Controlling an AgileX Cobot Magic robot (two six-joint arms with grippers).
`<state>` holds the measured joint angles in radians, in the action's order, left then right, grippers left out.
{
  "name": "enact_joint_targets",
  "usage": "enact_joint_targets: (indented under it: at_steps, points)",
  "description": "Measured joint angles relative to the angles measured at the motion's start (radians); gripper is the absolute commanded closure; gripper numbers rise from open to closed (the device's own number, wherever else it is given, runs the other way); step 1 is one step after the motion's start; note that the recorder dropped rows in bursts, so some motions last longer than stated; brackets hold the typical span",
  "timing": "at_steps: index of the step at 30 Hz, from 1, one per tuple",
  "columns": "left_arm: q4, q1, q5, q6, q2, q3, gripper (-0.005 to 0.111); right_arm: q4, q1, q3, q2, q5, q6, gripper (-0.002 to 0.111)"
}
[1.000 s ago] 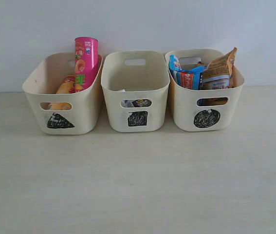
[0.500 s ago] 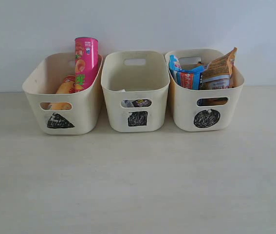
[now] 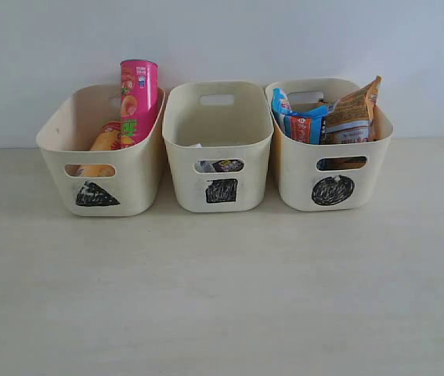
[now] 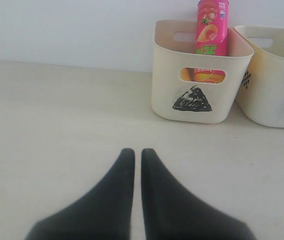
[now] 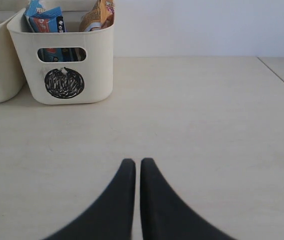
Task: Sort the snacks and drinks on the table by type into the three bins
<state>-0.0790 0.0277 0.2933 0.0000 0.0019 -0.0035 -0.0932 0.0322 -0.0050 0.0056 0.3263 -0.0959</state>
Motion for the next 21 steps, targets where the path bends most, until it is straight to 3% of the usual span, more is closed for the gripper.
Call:
enact_joint_targets:
  at_steps: [21]
  points:
    - [0.000,0.000,0.000,0.000,0.000,0.000,0.103,0.000,0.000,0.000,0.000,0.004,0.000,0.107]
